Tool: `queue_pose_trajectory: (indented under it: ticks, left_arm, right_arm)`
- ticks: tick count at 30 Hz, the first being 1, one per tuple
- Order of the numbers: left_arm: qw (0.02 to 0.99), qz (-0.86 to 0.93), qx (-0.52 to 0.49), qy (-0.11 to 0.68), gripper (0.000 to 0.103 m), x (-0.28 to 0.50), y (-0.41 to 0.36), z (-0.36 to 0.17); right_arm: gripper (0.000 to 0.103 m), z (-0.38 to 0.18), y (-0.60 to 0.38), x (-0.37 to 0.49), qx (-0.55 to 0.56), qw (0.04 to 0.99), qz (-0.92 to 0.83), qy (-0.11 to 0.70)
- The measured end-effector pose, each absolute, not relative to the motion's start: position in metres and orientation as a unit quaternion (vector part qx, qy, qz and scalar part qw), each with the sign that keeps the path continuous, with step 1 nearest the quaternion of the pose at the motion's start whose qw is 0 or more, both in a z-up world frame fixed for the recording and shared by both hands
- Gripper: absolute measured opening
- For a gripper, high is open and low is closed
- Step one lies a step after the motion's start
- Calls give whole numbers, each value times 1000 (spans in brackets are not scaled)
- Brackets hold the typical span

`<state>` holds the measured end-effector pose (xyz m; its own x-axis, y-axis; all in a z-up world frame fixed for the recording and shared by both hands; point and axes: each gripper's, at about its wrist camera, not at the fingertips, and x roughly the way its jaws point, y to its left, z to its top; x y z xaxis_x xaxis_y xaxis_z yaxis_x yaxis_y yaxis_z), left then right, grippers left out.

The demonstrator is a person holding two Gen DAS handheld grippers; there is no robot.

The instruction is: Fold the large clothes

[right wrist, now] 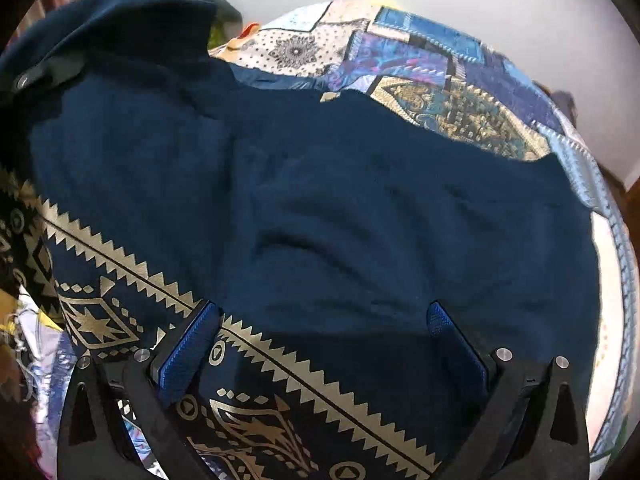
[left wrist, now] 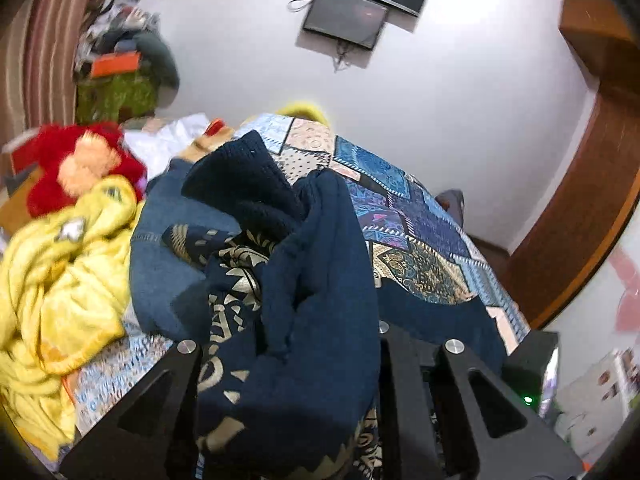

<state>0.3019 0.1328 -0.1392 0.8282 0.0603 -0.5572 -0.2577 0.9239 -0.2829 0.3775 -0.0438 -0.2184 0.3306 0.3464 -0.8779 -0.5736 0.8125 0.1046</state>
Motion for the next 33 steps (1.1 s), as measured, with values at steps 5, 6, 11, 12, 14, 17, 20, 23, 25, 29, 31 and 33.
queue_pose_trajectory:
  ticks: [5, 6, 11, 12, 14, 17, 20, 23, 25, 29, 31, 33]
  left_arm:
    - [945, 35, -169, 277, 15, 327, 94, -121]
    - [947, 18, -161, 276, 15, 333, 81, -116]
    - [956, -64, -64, 278, 15, 348, -14, -109]
    - [954, -80, -46, 285, 15, 349, -32, -114]
    - [943, -113, -19, 312, 15, 352, -65, -128]
    - [920, -158, 23, 358, 15, 354, -102, -157]
    - [890, -190, 43, 412, 15, 357, -122, -183]
    - [871, -198, 88, 441, 18, 352, -130, -199]
    - [867, -201, 104, 443, 27, 344, -131, -197]
    - [847, -263, 63, 458, 50, 328, -135, -181]
    - [842, -282, 49, 457, 53, 323, -135, -169]
    - [845, -286, 47, 451, 55, 317, -131, -158]
  right_arm:
    - [103, -187, -106, 383, -9, 792, 309, 527]
    - [103, -178, -131, 383, 20, 797, 300, 524]
    - [103, -147, -231, 377, 49, 846, 203, 490]
    - [103, -143, -248, 375, 47, 854, 185, 485]
    - [103, -135, -287, 371, 47, 866, 141, 477]
    - [103, -132, -330, 364, 66, 871, 102, 476]
    - [103, -134, -357, 353, 85, 870, 82, 478]
    - [103, -138, -370, 346, 103, 867, 72, 482]
    - [103, -141, -374, 344, 110, 865, 71, 484]
    - [103, -137, -374, 340, 107, 868, 77, 480]
    - [103, -132, -370, 338, 104, 872, 84, 472]
    - [103, -124, -363, 336, 99, 876, 93, 462]
